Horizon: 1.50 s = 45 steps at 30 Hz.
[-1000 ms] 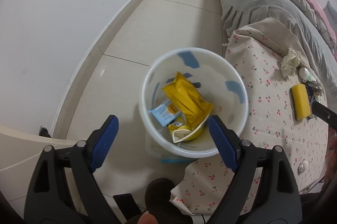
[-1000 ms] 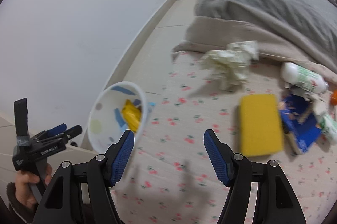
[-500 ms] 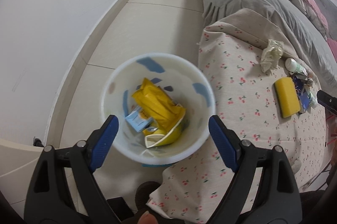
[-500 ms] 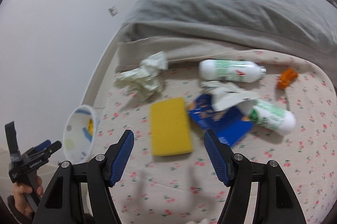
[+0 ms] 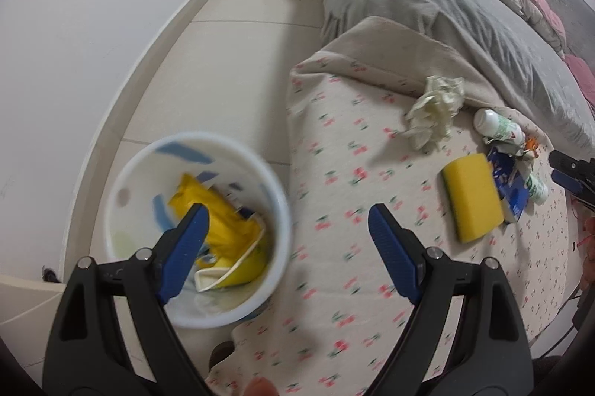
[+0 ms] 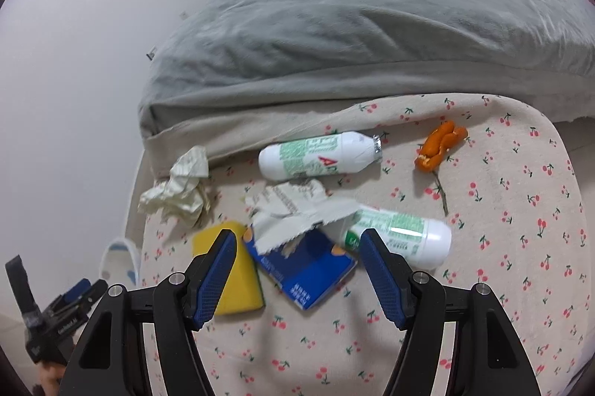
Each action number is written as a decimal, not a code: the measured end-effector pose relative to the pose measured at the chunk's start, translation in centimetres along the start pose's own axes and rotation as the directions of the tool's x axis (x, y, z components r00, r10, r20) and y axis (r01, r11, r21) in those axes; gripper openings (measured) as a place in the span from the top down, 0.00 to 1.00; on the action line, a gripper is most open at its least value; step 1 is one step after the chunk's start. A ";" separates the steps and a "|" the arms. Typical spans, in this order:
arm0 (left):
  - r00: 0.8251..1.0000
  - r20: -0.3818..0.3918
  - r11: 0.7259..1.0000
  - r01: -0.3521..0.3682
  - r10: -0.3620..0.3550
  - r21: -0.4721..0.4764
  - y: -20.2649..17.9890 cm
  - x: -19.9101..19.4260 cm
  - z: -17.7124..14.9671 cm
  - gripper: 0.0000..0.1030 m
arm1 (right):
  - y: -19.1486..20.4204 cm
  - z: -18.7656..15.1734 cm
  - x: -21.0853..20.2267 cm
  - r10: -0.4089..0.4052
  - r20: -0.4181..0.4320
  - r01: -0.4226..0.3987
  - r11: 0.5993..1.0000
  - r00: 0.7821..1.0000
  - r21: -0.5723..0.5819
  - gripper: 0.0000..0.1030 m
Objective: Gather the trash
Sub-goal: 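Grasp the torn white wrapper with the right tool while the left tool grasps the crumpled tissue, then carry both items to the bin while the left tool releases the tissue inside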
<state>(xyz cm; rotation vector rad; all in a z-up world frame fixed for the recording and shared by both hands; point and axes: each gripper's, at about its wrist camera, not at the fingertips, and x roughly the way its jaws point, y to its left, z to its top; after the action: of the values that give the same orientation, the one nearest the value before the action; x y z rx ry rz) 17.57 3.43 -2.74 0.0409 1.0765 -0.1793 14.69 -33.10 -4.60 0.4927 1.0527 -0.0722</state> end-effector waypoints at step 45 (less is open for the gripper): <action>0.932 0.042 0.933 0.359 -0.360 0.035 -9.8 4.7 4.6 0.91 | 3.7 0.8 8.1 -0.050 -0.128 0.036 0.993 0.991 -0.111 0.74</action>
<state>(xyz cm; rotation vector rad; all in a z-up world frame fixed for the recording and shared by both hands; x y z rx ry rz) 22.15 -7.35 -4.10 -0.1382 1.0270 -0.5234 20.46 -28.72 -9.79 0.3802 1.1892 -0.0207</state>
